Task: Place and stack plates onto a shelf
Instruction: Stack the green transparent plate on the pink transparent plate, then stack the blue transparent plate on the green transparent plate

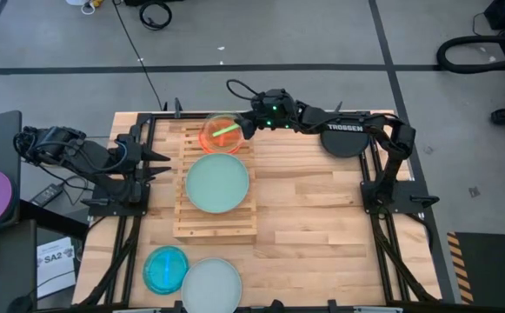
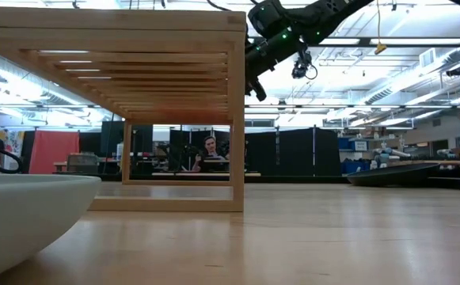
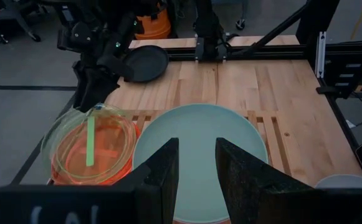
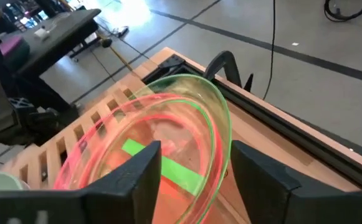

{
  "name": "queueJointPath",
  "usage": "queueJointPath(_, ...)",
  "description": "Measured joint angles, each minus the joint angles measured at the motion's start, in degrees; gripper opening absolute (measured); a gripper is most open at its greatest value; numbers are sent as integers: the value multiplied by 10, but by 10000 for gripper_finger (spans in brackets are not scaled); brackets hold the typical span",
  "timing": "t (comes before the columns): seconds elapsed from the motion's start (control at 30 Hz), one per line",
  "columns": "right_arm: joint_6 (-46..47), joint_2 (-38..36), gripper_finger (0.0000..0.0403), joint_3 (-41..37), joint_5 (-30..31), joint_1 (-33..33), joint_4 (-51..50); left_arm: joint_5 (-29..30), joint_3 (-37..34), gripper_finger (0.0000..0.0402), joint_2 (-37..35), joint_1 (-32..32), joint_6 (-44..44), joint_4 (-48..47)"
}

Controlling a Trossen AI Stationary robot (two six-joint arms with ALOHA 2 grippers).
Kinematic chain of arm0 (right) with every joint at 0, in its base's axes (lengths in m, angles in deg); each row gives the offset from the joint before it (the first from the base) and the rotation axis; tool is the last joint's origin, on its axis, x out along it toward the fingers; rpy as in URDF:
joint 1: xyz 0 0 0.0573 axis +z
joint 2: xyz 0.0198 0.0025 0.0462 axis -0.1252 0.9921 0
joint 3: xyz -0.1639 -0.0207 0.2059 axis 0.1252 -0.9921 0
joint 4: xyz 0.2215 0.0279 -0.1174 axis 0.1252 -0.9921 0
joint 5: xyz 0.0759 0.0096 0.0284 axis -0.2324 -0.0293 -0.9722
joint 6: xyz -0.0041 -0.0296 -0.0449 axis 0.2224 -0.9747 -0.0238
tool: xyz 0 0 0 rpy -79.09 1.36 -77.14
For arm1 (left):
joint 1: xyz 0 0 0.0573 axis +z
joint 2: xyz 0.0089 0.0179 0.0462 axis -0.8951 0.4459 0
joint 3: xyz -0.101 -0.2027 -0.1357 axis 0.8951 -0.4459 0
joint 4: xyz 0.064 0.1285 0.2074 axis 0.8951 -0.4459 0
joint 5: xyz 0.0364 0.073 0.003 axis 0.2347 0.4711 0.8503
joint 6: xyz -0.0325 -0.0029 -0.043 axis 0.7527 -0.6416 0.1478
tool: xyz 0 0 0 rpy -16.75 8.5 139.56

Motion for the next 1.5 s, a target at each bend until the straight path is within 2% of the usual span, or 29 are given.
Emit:
queueJointPath(0.27,0,0,240,0,-66,1,-2,0,0,112,0,0,0,0)
queueJointPath(0.7,-30,0,241,0,-59,-1,12,0,0,112,0,0,3,-6)
queueJointPath(0.93,-30,0,240,0,-94,-1,22,-16,0,112,0,0,65,-57)
queueJointPath(1.2,-36,-42,240,0,-140,12,15,-84,0,112,0,0,160,-137)
queueJointPath(1.33,-69,-87,240,0,-133,34,-13,-128,0,112,0,0,226,-172)
queueJointPath(1.5,-110,-139,240,0,-100,83,-93,-143,-1,112,0,-7,278,-197)
